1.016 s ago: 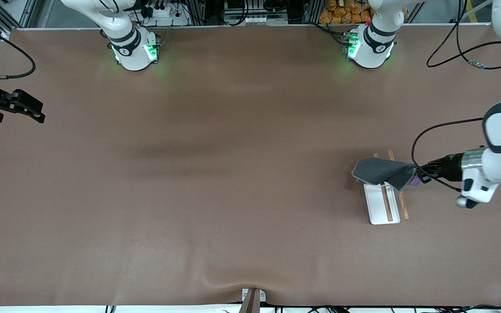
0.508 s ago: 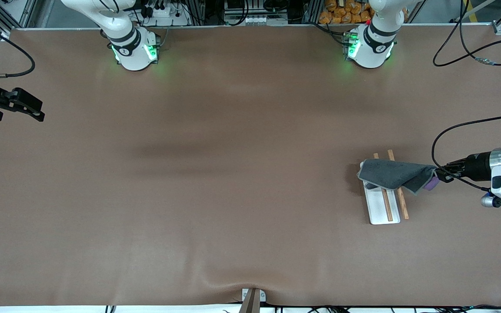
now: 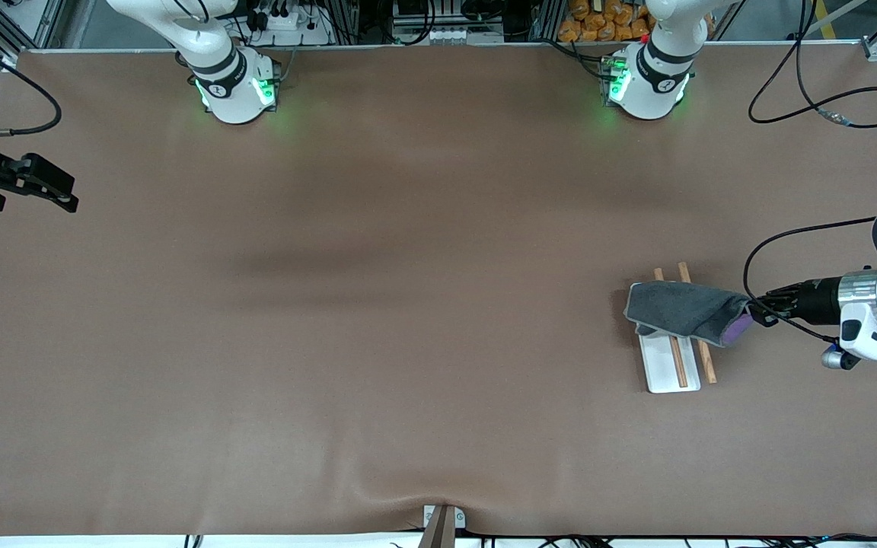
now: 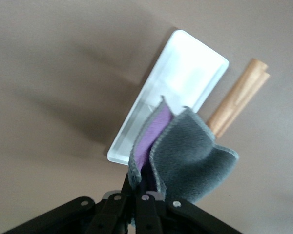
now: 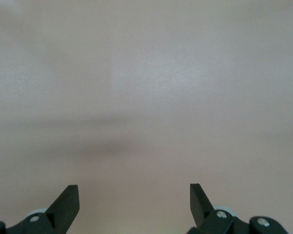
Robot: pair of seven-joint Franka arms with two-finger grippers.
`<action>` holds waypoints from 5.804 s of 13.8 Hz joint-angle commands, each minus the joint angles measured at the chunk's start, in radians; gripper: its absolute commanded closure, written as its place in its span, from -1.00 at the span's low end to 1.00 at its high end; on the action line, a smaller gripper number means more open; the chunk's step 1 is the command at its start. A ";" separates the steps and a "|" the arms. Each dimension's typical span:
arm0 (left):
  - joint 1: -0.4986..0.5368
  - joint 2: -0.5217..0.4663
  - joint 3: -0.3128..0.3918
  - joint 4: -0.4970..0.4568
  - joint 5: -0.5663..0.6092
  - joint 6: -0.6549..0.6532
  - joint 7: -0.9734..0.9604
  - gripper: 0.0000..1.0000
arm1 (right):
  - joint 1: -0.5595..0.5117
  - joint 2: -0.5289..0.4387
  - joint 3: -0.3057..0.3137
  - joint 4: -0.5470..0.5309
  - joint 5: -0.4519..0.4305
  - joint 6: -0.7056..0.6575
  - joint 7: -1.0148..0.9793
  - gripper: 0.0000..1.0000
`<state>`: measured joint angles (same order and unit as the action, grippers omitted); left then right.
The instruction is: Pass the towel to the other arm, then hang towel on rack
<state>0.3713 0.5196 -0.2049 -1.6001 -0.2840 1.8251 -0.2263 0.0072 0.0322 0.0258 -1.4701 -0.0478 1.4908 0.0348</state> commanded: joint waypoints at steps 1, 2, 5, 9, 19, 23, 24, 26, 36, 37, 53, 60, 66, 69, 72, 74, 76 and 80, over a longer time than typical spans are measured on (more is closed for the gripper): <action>0.026 0.014 -0.007 0.012 -0.021 0.000 0.038 1.00 | 0.004 0.009 -0.001 0.025 -0.020 -0.023 0.020 -1.00; 0.026 0.014 -0.007 0.012 -0.021 0.000 0.039 0.89 | 0.004 0.008 -0.001 0.025 -0.020 -0.024 0.020 -1.00; 0.023 0.014 -0.005 0.012 -0.007 0.002 0.041 -0.23 | 0.004 0.008 -0.001 0.024 -0.020 -0.026 0.020 -1.00; 0.026 -0.012 -0.008 0.046 -0.004 -0.009 0.039 -1.00 | 0.000 0.008 -0.001 0.024 -0.020 -0.024 0.019 -1.00; 0.018 -0.334 -0.080 0.143 0.284 -0.257 0.053 -1.00 | -0.004 0.008 -0.004 0.022 -0.018 -0.024 0.013 -1.00; 0.018 -0.424 -0.145 0.147 0.336 -0.308 0.094 -1.00 | -0.003 0.008 -0.006 0.022 -0.018 -0.026 0.017 -1.00; 0.018 -0.441 -0.152 0.147 0.336 -0.320 0.093 -1.00 | -0.003 0.008 -0.006 0.021 -0.018 -0.027 0.016 -1.00; 0.018 -0.467 -0.175 0.147 0.336 -0.337 0.093 -1.00 | -0.004 0.008 -0.006 0.021 -0.018 -0.038 0.017 -1.00; 0.017 -0.506 -0.228 0.167 0.338 -0.362 0.090 -1.00 | -0.009 0.009 -0.006 0.022 -0.010 -0.058 0.011 -1.00; 0.017 -0.506 -0.237 0.167 0.338 -0.362 0.088 -1.00 | -0.010 0.009 -0.006 0.022 -0.010 -0.057 0.011 -1.00; -0.374 -0.535 0.142 0.160 0.324 -0.359 0.015 -1.00 | -0.015 0.009 -0.006 0.024 -0.009 -0.057 0.008 -1.00; -0.382 -0.506 0.153 0.164 0.329 -0.345 0.038 -1.00 | -0.016 0.009 -0.006 0.024 -0.007 -0.058 0.008 -1.00; -0.377 -0.500 0.153 0.166 0.329 -0.345 0.019 -1.00 | -0.016 0.009 -0.006 0.024 -0.007 -0.058 0.008 -1.00; -0.377 -0.503 0.153 0.166 0.330 -0.346 0.021 -1.00 | -0.018 0.009 -0.006 0.024 -0.007 -0.058 0.007 -1.00; -0.377 -0.506 0.153 0.166 0.335 -0.348 0.022 -1.00 | -0.018 0.009 -0.007 0.022 -0.007 -0.060 0.007 -1.00; -0.379 -0.504 0.153 0.166 0.330 -0.349 0.028 -1.00 | -0.016 0.009 -0.006 0.021 -0.007 -0.060 0.007 -1.00; -0.379 -0.503 0.151 0.166 0.327 -0.351 0.031 -1.00 | -0.016 0.009 -0.007 0.021 -0.007 -0.060 0.007 -1.00; -0.382 -0.501 0.151 0.166 0.330 -0.351 0.033 -1.00 | -0.016 0.008 -0.007 0.019 -0.007 -0.060 0.007 -1.00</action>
<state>-0.0001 0.0184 -0.0566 -1.4416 0.0289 1.4776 -0.1973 -0.0034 0.0326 0.0144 -1.4690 -0.0484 1.4446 0.0368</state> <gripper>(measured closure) 0.000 0.000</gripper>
